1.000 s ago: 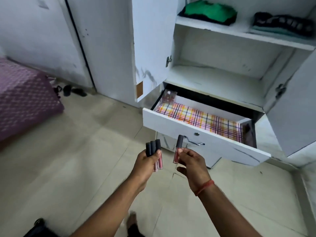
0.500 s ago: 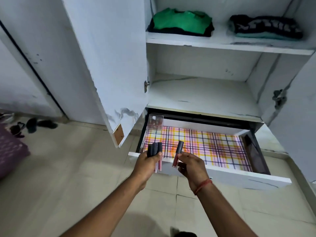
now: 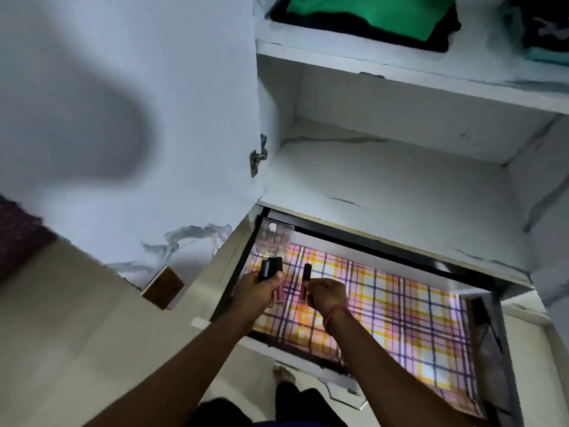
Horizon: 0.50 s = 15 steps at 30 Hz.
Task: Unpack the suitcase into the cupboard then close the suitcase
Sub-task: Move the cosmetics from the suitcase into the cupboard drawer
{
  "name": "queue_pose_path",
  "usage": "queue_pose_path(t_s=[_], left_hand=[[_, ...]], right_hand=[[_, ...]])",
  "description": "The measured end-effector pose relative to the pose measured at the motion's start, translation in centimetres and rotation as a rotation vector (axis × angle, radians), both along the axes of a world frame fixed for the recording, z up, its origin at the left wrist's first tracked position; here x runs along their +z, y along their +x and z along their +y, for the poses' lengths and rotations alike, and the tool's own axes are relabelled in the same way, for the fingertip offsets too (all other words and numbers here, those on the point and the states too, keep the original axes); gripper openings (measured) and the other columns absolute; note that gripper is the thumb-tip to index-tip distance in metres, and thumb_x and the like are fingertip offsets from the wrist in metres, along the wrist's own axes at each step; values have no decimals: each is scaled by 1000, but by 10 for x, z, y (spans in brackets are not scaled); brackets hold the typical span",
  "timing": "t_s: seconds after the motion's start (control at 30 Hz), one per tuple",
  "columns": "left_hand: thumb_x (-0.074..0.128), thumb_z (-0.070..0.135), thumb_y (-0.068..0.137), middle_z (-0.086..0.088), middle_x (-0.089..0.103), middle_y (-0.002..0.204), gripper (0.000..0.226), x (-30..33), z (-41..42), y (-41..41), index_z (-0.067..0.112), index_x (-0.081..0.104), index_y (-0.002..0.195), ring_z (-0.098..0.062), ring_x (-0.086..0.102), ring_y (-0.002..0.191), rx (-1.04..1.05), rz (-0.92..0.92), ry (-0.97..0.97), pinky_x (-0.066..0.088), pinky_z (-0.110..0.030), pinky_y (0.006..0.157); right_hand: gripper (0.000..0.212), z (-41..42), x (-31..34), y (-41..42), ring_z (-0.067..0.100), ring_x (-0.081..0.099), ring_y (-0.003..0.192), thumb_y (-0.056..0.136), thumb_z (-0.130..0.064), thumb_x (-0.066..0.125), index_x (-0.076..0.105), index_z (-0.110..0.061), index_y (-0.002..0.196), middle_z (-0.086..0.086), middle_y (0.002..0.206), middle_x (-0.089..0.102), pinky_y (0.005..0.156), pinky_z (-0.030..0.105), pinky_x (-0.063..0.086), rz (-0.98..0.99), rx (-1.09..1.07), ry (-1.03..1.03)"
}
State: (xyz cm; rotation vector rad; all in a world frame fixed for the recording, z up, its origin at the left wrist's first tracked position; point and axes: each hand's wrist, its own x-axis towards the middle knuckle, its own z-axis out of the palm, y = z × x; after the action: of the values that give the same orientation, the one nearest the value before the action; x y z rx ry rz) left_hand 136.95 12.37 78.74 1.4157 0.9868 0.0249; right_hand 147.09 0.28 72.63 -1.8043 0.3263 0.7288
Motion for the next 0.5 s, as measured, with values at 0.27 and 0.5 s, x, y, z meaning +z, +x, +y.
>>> queue_pose_path(t_s=[0.27,0.5], left_hand=[[59,22,96,-1,66,104,28,-18,15,24,17,58,123,-17,61,98,104,17,-79,46,-22,71],[62,26,94,0,65,87,31,-32,39,38,9,63,120,-15,61,82,23,85,-27,46,-29,68]], right_hand=[[25,47,-54,51,26,66,74,72,-12,75,64,-18,51,2,73,70,78,36,57,25,29,-168],[8,82,-36,61,26,66,96,81,-19,71,75,-14,86,7,96,74,81,25,50,-97,98,-305]])
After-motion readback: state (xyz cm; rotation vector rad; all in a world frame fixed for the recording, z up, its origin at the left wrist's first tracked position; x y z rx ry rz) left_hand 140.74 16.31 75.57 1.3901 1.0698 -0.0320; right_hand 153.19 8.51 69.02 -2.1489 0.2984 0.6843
